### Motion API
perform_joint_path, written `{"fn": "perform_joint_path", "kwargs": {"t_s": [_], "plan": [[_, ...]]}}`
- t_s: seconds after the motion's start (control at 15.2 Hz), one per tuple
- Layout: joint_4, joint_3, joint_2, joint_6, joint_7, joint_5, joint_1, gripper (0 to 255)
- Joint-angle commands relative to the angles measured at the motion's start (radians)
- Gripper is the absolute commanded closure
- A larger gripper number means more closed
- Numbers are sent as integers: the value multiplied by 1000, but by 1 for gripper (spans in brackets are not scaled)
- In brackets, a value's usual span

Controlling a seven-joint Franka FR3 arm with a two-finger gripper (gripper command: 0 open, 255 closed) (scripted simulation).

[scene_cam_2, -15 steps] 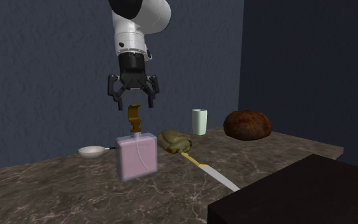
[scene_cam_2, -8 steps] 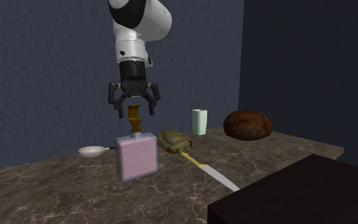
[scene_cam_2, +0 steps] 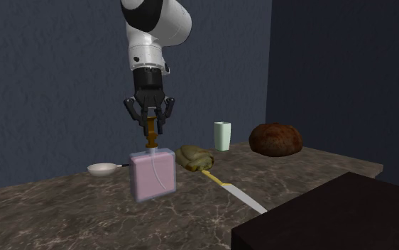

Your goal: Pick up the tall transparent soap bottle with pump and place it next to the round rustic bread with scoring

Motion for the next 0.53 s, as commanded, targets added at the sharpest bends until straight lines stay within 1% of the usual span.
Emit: {"fn": "perform_joint_path", "kwargs": {"t_s": [0.0,0.33,0.46], "plan": [[0,0,0,0,0,0,0,255],[0,0,0,0,0,0,0,255],[7,3,-14,-21,-2,5,-2,255]]}}
